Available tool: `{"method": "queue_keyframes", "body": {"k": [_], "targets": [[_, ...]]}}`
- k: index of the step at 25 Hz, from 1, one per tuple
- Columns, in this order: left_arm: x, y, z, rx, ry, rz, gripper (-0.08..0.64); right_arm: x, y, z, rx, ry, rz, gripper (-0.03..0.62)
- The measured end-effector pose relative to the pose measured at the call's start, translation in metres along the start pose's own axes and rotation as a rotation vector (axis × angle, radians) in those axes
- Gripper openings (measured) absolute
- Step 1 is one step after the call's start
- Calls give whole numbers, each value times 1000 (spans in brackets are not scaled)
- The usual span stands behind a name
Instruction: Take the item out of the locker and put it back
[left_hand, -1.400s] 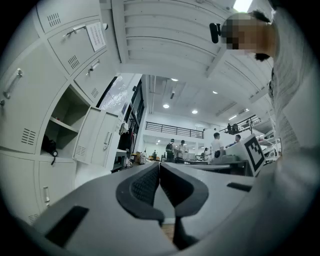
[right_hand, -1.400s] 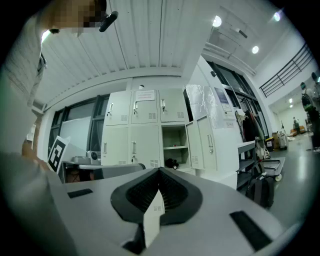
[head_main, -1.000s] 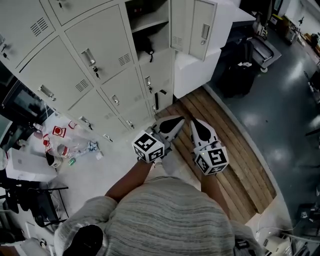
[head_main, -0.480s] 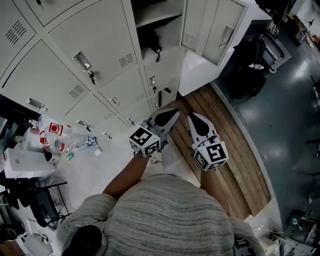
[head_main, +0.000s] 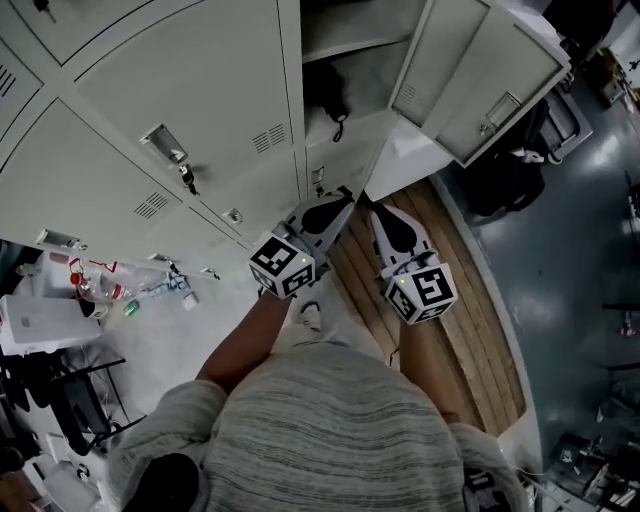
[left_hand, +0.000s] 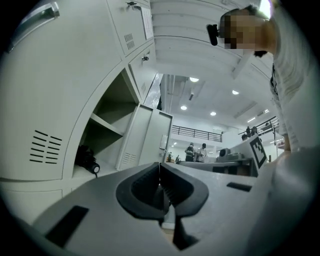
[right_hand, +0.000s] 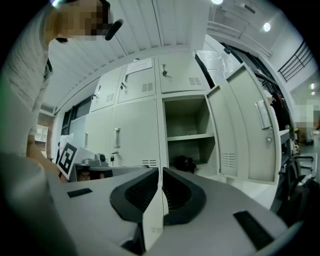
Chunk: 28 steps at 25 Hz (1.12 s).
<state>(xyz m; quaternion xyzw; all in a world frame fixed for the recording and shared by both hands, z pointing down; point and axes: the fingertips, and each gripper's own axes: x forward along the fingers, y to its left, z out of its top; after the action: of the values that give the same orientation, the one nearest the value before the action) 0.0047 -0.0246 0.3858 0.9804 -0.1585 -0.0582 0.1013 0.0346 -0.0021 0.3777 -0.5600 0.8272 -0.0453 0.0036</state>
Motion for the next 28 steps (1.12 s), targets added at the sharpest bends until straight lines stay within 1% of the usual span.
{"method": "queue_keyframes", "body": {"k": [4, 9, 13, 18, 22, 26, 27, 28], "targets": [[2, 26, 4, 6, -11, 34, 8, 26, -6, 1, -8, 13, 29, 28], [9, 54, -1, -14, -2, 94, 9, 54, -21, 2, -27, 39, 79, 28], [23, 75, -3, -15, 13, 144, 8, 76, -42, 0, -26, 51, 113, 28], [46, 102, -1, -11, 1, 206, 8, 110, -74, 0, -45, 64, 168, 28], [58, 116, 0, -4, -9, 249, 8, 138, -90, -1, -51, 71, 204, 28], [64, 127, -3, -9, -11, 282, 8, 166, -101, -5, -56, 87, 219, 29], [65, 129, -4, -11, -10, 288, 9, 172, -103, -8, -52, 95, 219, 32], [65, 131, -6, -13, -9, 293, 8, 178, -104, -10, -44, 104, 220, 49]]}}
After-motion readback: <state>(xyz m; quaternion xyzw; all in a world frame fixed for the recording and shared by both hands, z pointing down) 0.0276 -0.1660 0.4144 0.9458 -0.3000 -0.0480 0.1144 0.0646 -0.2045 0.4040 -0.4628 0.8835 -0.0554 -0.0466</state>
